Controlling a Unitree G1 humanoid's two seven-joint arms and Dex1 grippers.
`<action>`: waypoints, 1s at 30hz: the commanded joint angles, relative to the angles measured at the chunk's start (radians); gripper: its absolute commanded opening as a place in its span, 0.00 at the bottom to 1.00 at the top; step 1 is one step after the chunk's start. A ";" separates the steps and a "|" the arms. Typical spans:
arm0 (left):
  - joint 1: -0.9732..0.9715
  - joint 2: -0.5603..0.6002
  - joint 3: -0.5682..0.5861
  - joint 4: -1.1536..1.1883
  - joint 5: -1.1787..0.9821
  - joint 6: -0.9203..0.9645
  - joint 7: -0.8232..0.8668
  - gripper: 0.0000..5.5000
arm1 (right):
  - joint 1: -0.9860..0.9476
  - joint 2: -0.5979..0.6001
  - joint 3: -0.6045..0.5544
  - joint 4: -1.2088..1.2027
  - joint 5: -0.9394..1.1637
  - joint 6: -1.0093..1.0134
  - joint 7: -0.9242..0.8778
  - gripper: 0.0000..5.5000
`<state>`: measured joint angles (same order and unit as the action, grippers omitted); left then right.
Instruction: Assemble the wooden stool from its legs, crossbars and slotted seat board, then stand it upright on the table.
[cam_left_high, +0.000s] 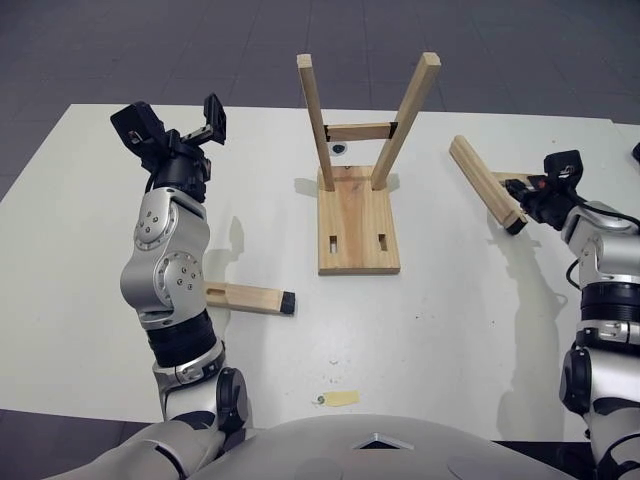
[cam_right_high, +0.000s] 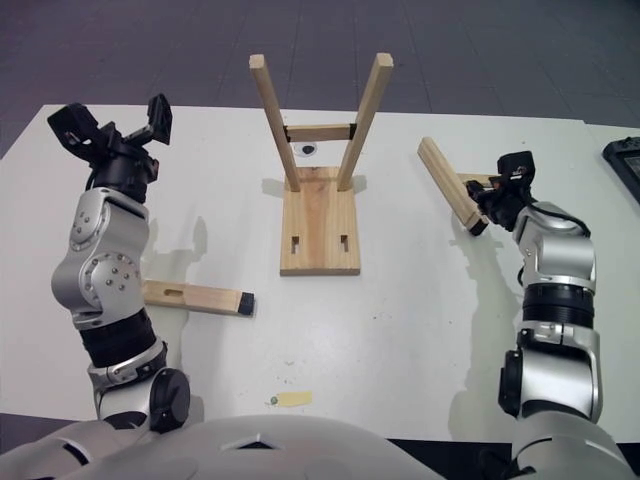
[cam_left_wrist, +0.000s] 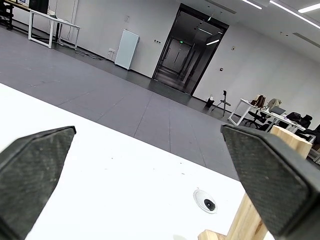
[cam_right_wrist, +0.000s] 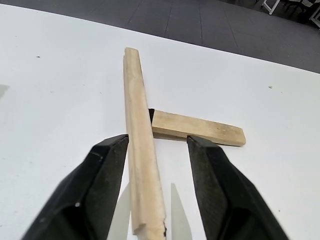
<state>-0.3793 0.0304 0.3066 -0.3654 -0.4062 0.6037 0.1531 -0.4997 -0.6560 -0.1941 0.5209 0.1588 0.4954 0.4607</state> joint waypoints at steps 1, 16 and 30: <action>0.000 0.000 -0.012 0.001 0.007 0.003 0.009 0.98 | -0.045 -0.013 0.027 0.103 -0.024 -0.042 0.040 0.53; -0.021 0.019 -0.015 0.020 0.001 0.013 -0.003 0.98 | -0.104 0.023 0.061 0.315 -0.057 -0.080 0.074 0.77; -0.024 0.022 -0.020 0.028 -0.001 0.008 -0.004 0.98 | -0.119 0.033 0.070 0.326 -0.059 -0.045 0.093 0.36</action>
<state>-0.3881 0.0454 0.2904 -0.3461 -0.4063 0.6044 0.1509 -0.6043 -0.6257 -0.1219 0.8493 0.1004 0.4299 0.5545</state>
